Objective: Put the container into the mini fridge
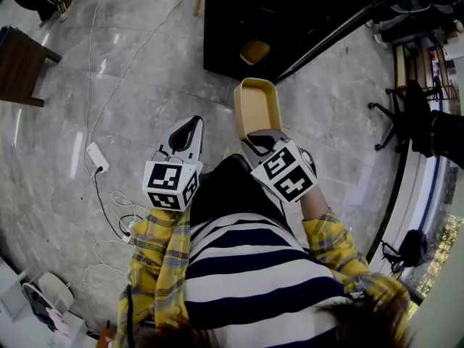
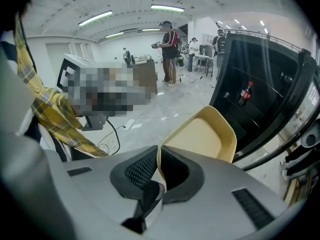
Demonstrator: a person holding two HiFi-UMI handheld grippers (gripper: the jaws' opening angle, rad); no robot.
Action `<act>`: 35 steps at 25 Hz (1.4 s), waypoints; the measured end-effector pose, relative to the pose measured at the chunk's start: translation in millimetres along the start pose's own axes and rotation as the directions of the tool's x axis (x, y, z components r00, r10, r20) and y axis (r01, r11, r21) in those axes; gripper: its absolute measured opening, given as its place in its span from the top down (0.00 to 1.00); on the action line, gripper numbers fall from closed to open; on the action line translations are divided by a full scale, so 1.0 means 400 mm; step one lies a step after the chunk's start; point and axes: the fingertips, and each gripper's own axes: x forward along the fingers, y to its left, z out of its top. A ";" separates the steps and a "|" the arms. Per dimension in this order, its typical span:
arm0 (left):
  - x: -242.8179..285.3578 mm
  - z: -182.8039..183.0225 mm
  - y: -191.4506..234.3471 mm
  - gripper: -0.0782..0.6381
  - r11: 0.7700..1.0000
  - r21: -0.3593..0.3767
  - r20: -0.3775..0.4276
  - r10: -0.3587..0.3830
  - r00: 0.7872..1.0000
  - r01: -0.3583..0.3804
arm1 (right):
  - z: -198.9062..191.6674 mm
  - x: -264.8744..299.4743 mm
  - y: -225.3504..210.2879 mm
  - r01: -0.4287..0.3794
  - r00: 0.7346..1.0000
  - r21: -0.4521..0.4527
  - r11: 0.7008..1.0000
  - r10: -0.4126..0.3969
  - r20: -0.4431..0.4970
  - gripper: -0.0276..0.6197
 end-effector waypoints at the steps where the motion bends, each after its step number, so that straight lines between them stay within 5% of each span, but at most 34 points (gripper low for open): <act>1: 0.015 0.007 0.009 0.87 1.000 0.000 0.003 0.005 1.000 -0.005 | 0.011 0.009 -0.017 0.000 1.000 -0.003 1.000 0.000 0.001 0.89; 19: 0.312 0.088 0.047 0.87 0.999 0.038 0.001 -0.007 1.000 0.007 | 0.095 0.088 -0.319 0.003 1.000 0.013 1.000 -0.004 0.006 0.89; 35: 0.537 0.165 0.107 0.87 0.995 0.047 0.013 -0.087 0.996 0.086 | 0.163 0.151 -0.581 0.162 0.987 0.115 0.980 -0.161 -0.023 0.89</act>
